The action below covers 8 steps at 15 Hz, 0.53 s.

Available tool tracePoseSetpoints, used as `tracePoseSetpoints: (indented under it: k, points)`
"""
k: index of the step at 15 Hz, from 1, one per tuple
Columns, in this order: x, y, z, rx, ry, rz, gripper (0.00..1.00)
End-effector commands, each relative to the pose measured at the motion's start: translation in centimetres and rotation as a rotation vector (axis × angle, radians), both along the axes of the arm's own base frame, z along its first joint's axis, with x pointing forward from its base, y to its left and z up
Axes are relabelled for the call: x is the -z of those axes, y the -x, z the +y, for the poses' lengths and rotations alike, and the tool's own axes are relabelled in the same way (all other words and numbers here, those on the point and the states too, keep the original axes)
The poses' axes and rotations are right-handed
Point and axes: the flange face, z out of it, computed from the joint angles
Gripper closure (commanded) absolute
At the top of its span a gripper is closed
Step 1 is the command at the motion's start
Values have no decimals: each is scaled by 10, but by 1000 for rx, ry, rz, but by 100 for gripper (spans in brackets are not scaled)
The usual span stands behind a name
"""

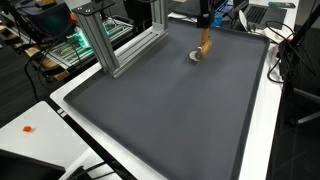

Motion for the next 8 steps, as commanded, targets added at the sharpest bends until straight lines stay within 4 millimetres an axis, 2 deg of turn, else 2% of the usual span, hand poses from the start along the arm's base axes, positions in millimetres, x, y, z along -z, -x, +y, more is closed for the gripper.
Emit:
tracePoseSetpoints:
  k: [1,8]
  points:
    - [6,1,-2,13,-3,8,65]
    - [14,9,-5,10,14,71,65]
